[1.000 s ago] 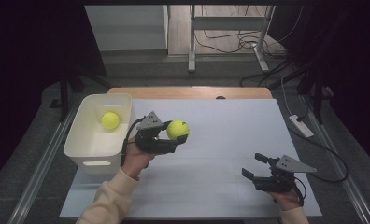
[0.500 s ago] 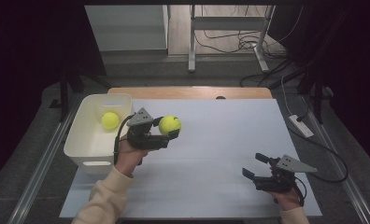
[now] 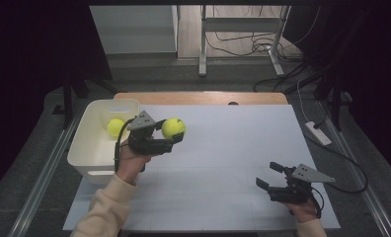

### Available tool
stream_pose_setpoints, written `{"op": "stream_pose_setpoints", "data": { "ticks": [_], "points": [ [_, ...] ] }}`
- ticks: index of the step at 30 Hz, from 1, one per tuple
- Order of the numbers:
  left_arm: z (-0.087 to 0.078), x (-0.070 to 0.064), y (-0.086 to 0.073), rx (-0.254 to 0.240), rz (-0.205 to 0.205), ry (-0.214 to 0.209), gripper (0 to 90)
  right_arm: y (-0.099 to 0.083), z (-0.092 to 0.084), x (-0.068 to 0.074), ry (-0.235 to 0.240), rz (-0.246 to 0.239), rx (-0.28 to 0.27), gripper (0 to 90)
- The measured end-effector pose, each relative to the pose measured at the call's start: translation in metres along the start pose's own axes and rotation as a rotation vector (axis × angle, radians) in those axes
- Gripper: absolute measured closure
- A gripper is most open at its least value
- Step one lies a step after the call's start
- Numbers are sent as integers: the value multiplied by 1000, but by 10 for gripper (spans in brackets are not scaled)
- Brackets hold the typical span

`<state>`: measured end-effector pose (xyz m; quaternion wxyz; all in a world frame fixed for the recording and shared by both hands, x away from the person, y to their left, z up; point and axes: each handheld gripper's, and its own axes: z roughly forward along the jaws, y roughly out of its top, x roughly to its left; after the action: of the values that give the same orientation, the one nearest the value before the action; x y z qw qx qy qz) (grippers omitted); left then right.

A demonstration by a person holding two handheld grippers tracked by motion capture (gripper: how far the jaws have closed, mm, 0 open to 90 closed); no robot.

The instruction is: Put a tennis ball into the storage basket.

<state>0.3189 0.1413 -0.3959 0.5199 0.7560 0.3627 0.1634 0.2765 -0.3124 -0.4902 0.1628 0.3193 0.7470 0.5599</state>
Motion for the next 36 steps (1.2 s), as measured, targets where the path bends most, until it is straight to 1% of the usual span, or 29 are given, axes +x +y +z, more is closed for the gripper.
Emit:
{"op": "stream_pose_setpoints", "data": {
  "ticks": [3,14,22,23,27,31,36],
  "points": [
    [-1,1,-1,2,1,5,274,0,0,0,-1,1,1,154],
    [-11,9,1,-11,-10,43,274,0,1,0,-2,-1,4,154],
    [-22,21,1,-14,-30,78,274,0,1,0,-2,-3,6,154],
    [-24,25,1,-17,-41,84,274,0,1,0,-2,-3,6,154],
    [-29,29,2,-19,-53,95,274,-1,1,0,-2,-5,4,154],
    [-33,33,4,-23,-64,96,274,-1,1,0,-1,-7,6,154],
    [-37,39,5,-28,-71,112,274,-1,1,0,-1,-5,5,155]
  ]
}}
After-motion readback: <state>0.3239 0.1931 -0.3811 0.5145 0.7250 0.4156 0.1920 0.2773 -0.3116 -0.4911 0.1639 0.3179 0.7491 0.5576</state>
